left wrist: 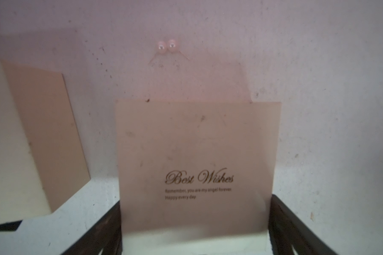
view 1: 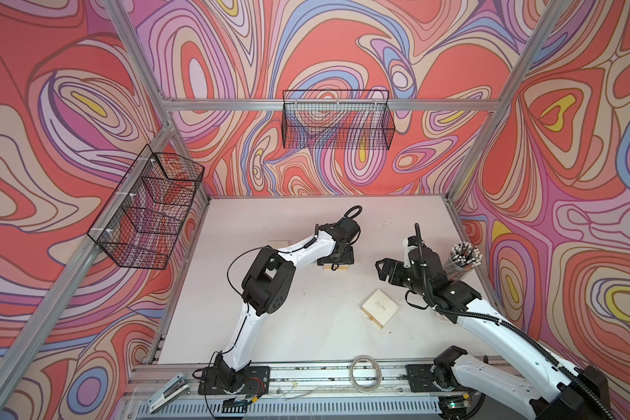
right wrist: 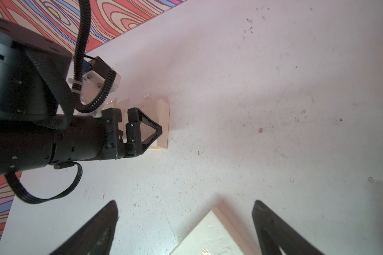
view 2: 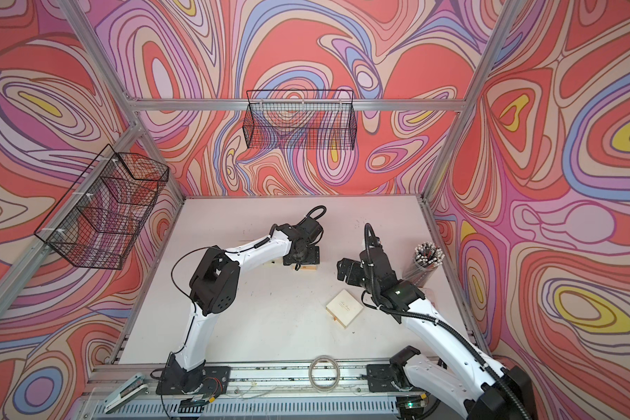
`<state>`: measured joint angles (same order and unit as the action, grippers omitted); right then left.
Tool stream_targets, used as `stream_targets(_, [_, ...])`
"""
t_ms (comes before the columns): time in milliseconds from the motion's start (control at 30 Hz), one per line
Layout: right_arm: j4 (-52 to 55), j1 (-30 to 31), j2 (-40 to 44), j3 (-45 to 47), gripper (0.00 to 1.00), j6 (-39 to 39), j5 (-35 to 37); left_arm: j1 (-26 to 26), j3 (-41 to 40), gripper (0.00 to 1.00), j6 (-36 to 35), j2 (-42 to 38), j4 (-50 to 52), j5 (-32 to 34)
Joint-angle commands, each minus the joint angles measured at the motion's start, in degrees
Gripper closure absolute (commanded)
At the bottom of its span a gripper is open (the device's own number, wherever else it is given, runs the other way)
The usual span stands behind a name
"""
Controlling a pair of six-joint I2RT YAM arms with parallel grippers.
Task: Take out the earrings from the drawer-style jewelry box
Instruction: Place the jewelry box at the center of the board, then adjust the jewelry box at the center of the board.
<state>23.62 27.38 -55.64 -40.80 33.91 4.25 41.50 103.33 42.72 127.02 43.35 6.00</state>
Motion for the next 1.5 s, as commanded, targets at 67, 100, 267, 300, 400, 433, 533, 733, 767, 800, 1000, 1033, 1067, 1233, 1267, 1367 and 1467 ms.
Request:
stream_targets(67, [-0.51, -0.26, -0.10, 0.72, 0.02, 0.10, 0.23, -0.54, 0.35, 0.16, 1.47, 0.11, 0.79, -1.14])
stream_targets(100, [-0.67, -0.29, -0.19, 0.76, 0.03, 0.11, 0.15, -0.54, -0.33, 0.10, 1.70, -0.55, 0.42, -1.02])
stream_targets(267, [-1.02, -0.29, -0.64, 0.72, 0.02, 0.06, -0.14, -0.49, -5.38, 0.00, 1.40, -5.90, -4.16, -2.37])
stream_targets(300, [-1.17, -0.23, -0.78, 0.72, 0.02, 0.10, -0.25, -0.49, -6.59, 0.00, 1.47, -7.28, -4.90, -2.48])
stream_targets(400, [-1.43, -0.22, -1.15, 0.48, 0.02, 0.10, -0.36, -0.54, -8.41, 0.00, 1.75, -10.82, -5.16, -2.05])
stream_targets(433, [-1.47, -0.29, -1.37, 0.38, 0.02, -0.03, -0.47, -0.51, -9.18, 0.00, 1.68, -12.01, -5.51, -2.19])
stream_targets(533, [-2.03, -0.27, -2.38, 0.02, 0.02, -0.08, -0.69, -0.45, -12.18, 0.00, 1.68, -16.74, -7.13, -2.93])
stream_targets(733, [-3.43, -0.31, -5.84, 0.11, 0.02, -0.43, -0.83, 0.67, -23.97, 0.00, -0.87, -30.17, -13.23, -8.11])
stream_targets(767, [-3.73, -0.33, -6.64, 0.40, 0.02, -0.27, -1.29, 0.76, -28.08, 0.00, -1.57, -34.28, -16.55, -10.86])
stream_targets(800, [-4.37, -0.35, -7.30, 0.79, 0.02, -0.04, -1.84, 0.82, -32.68, 0.00, -1.71, -37.65, -20.10, -13.90])
stream_targets(1000, [-7.78, -0.32, -12.00, 5.18, 0.02, 3.15, -5.00, 1.05, -57.16, 0.10, 2.55, -54.07, -38.79, -35.32])
stream_targets(1033, [-7.92, -0.37, -12.21, 6.01, 0.02, 4.09, -4.52, 1.49, -59.49, 0.13, 3.42, -55.02, -40.63, -38.44])
stream_targets(1067, [-8.19, -0.32, -12.06, 7.10, 0.02, 5.45, -3.76, 2.04, -60.88, 0.17, 3.89, -55.38, -40.77, -40.09])
stream_targets(1233, [-10.16, -0.35, -11.95, 11.33, 0.02, 10.78, -2.56, 6.23, -63.05, 0.26, 4.13, -50.42, -43.36, -41.00])
stream_targets(1267, [-10.63, -0.38, -11.82, 11.82, 0.02, 11.42, -2.60, 6.73, -62.27, 0.30, 4.26, -47.45, -44.25, -41.91])
stream_targets(1367, [-11.86, -0.33, -11.60, 13.29, 0.02, 12.86, -4.22, 8.20, -59.14, 0.43, 5.15, -39.36, -48.02, -43.78])
stream_targets(1467, [-12.95, -0.35, -10.84, 14.64, 0.02, 14.29, -5.87, 9.23, -55.13, 0.54, 5.49, -32.11, -48.84, -43.81])
